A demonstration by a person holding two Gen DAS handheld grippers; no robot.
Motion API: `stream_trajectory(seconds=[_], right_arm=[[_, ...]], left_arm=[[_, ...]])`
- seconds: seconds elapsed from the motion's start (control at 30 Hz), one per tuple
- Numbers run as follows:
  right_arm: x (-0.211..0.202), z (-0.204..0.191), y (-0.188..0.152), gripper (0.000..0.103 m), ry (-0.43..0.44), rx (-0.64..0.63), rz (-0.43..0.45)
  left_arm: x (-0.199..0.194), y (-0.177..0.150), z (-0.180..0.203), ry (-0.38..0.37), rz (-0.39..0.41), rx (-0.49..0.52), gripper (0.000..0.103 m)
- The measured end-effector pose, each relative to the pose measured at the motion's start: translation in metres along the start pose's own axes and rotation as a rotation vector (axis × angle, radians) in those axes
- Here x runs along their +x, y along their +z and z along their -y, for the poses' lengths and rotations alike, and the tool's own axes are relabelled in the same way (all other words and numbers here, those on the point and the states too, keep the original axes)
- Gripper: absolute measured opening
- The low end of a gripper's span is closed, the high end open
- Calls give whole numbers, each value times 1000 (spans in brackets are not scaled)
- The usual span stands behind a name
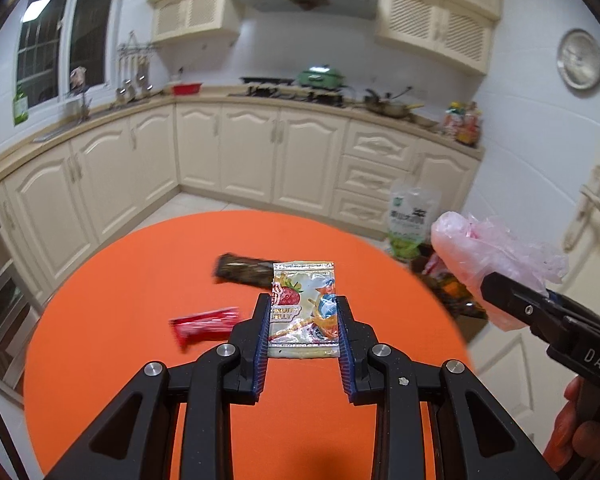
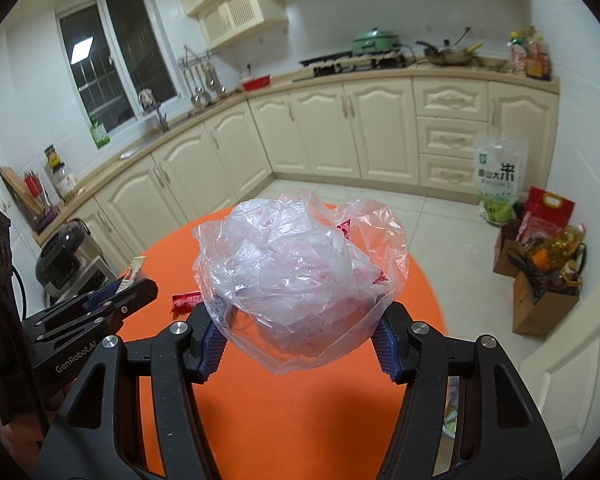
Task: Collect trash
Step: 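Carry the snack packet and clear bag with both tools to the blue bin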
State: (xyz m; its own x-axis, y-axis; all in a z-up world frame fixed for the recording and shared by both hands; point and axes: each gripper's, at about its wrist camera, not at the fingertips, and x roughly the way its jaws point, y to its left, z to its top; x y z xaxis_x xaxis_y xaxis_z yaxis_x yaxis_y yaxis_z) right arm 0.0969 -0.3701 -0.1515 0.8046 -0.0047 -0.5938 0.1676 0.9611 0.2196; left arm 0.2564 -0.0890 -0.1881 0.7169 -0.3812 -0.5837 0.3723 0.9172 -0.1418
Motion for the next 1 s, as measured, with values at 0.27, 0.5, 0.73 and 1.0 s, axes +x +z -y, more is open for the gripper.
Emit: stream_trajectory(seconds=[0.27,0.5,0.73,1.0], right_arm=[[-81,61,-14,58,-76,80,101],[-122,139,-30,58,-197,196,127],[-111,223,-51,58,-287,319,66],[-54,298,-84,58,-324,447,-67]], left_arm=[[-44,-32,72,-121,40,95,26],[-43,-50,130,-236,3,175,26],[10,-48,176,-279,-101,225,26],[115,-40,223,-288,-267,275,26]])
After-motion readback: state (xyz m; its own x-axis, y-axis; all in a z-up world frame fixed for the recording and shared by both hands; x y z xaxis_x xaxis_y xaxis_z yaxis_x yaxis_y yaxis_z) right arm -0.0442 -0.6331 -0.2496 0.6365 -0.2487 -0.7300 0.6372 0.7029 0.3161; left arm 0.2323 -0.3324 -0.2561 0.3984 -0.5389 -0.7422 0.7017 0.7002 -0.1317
